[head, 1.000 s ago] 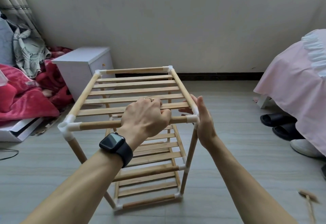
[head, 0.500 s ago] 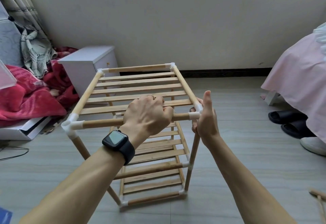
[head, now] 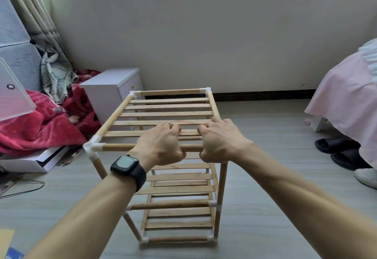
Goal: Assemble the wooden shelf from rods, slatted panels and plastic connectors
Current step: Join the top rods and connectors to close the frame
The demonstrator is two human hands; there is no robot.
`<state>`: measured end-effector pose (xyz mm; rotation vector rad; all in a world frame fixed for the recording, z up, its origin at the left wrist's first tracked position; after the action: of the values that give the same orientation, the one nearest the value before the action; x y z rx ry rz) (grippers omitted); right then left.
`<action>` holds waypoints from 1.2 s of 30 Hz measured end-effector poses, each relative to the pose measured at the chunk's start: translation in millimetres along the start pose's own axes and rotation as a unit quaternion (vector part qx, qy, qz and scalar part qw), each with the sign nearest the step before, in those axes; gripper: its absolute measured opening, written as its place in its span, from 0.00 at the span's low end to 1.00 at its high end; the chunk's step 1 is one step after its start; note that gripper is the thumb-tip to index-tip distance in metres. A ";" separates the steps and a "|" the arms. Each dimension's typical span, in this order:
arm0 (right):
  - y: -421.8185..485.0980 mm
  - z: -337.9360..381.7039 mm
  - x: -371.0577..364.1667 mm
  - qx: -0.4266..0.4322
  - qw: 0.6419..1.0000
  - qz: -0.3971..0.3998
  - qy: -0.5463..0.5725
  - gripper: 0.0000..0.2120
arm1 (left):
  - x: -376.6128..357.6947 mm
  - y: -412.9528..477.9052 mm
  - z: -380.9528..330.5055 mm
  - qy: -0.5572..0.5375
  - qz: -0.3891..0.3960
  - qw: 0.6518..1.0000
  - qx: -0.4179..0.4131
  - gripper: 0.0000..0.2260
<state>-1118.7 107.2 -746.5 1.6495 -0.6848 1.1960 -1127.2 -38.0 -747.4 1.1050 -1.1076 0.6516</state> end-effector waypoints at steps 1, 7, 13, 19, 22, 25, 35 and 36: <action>0.7 0.7 0.8 0.003 1.000 -0.011 -0.005 0.23 | 0.9 -0.1 0.2 0.004 -0.001 1.000 -0.003 0.30; 5.6 -0.8 1.3 0.035 0.998 -0.028 -0.050 0.13 | 5.0 0.3 -3.8 0.015 -0.022 0.999 -0.021 0.26; 7.7 4.8 3.5 0.033 0.999 -0.013 -0.038 0.09 | 7.4 -1.8 1.1 0.009 -0.032 0.999 -0.020 0.23; 1.5 23.0 12.2 0.016 0.999 -0.008 -0.036 0.09 | 13.0 -15.1 8.2 0.007 -0.020 0.999 -0.023 0.24; -8.7 27.6 15.2 0.008 0.999 -0.012 -0.042 0.08 | 14.2 -20.3 3.1 0.013 -0.027 0.999 -0.027 0.24; -14.0 29.8 16.9 0.003 0.999 -0.022 -0.043 0.07 | 13.3 -25.2 2.6 0.016 -0.022 0.999 -0.039 0.24; -8.8 12.0 1.8 -0.061 0.974 0.067 0.209 0.29 | 14.3 -18.6 25.2 0.006 -0.004 0.999 -0.048 0.24; -12.2 4.6 5.1 -0.113 0.936 0.018 0.334 0.32 | 13.9 -22.5 29.7 0.018 -0.010 0.998 -0.060 0.25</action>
<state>-1104.7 108.2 -746.6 0.9465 -0.3945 1.5276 -1113.9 -75.0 -741.3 0.9976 -1.0891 0.5793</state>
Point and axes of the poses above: each hand's wrist, its own y-axis towards the middle knuckle, its own x-axis out of the back of the hand, z = x × y, the point moved 6 cm from there along y, towards the middle knuckle, and after that the axes turned 13 degrees about -z, right-handed, at the moved point
